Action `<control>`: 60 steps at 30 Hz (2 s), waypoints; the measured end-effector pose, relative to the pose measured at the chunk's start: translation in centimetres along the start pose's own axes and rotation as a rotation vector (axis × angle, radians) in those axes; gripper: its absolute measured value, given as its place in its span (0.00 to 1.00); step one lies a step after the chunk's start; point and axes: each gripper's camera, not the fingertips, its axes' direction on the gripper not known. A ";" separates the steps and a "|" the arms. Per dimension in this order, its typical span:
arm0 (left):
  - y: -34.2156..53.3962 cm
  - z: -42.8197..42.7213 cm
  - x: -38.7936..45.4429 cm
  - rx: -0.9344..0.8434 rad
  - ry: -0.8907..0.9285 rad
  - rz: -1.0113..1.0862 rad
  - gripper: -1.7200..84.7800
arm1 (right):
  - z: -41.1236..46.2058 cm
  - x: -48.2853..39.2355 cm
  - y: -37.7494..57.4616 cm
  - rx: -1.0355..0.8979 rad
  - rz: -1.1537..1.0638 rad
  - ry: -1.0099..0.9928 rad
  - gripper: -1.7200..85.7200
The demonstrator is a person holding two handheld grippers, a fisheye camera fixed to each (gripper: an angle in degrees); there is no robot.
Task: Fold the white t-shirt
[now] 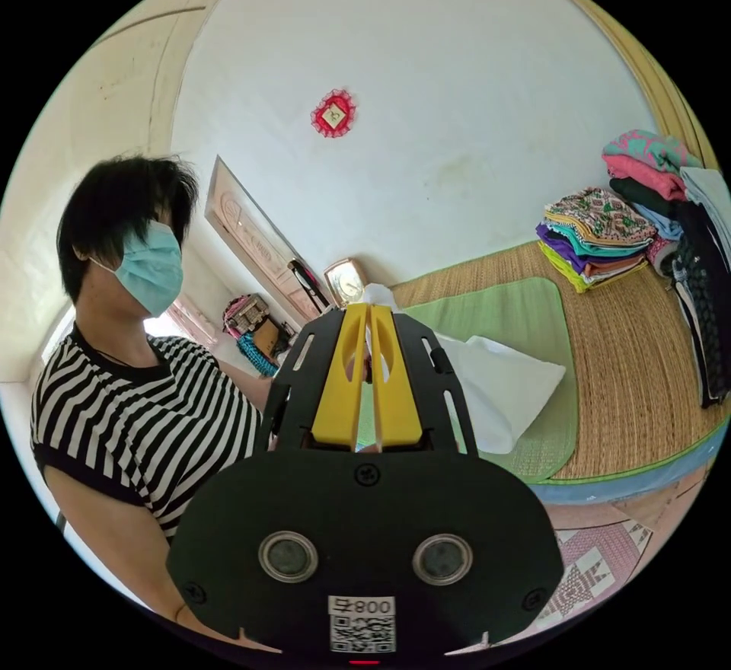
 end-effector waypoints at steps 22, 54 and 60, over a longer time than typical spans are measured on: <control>22.3 -23.4 37.1 0.489 0.004 0.871 0.03 | -4.7 -10.7 0.3 0.329 -0.342 -0.137 0.02; -6.2 -23.4 11.1 0.285 -0.778 0.148 0.09 | 43.9 29.8 -19.0 -0.418 0.185 0.431 0.02; 2.8 -26.9 3.3 0.106 -0.725 -0.092 0.12 | 42.7 35.0 -7.7 -0.640 0.270 0.460 0.05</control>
